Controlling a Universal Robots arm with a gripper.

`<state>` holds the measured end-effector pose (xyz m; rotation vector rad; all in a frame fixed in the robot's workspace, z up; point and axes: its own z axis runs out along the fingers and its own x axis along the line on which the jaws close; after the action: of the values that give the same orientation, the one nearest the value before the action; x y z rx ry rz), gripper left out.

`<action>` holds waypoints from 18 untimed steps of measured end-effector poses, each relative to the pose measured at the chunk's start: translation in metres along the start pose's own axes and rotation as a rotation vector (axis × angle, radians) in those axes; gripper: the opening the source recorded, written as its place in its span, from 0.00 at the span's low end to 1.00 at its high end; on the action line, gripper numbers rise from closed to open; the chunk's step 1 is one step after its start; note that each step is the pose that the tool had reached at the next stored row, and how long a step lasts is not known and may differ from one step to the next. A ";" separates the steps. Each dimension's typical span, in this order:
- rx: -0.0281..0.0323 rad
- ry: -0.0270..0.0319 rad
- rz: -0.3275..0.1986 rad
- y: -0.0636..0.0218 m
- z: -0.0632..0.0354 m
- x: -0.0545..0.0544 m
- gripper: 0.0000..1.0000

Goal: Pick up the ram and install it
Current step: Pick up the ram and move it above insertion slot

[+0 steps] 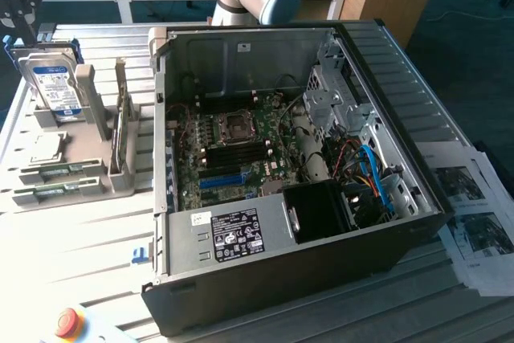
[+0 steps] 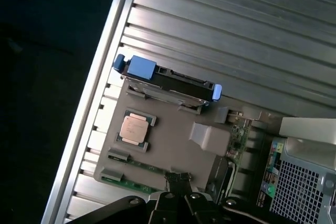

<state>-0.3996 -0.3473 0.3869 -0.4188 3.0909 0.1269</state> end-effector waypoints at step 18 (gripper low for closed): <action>-0.0194 0.0022 -0.088 0.0000 0.0000 0.000 0.10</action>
<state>-0.3996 -0.3473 0.3869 -0.5548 3.0694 0.1549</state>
